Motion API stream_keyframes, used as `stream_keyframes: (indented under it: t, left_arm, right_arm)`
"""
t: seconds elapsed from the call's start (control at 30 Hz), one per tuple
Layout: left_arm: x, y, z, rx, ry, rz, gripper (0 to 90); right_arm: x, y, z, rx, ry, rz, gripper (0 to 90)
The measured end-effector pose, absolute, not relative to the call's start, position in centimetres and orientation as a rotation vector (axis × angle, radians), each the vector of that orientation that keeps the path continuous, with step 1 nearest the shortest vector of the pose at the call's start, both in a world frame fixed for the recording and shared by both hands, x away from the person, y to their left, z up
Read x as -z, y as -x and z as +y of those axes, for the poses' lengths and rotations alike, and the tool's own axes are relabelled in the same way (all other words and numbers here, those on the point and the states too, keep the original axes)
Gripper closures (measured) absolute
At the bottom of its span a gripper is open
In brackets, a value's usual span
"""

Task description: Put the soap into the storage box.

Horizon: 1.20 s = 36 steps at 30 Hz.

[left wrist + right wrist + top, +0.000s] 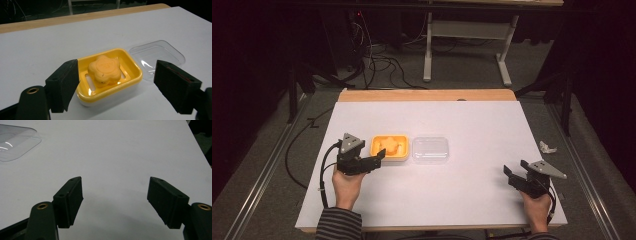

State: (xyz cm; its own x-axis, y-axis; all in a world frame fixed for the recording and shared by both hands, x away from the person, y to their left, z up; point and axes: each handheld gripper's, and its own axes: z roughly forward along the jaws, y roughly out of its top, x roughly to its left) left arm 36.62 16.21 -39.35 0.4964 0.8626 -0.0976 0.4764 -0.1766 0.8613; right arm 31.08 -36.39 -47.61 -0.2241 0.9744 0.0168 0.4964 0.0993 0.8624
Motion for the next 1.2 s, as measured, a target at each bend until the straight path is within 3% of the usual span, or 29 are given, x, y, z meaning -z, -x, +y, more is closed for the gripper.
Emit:
stream_keyframes:
  t: [1.2]
  left_arm:
    - [41.1, -33.8, 14.7, -0.475, -1.796, 1.094, 20.8]
  right_arm:
    - [47.6, -30.9, -36.4, -1.056, -1.426, 1.783, 28.9]
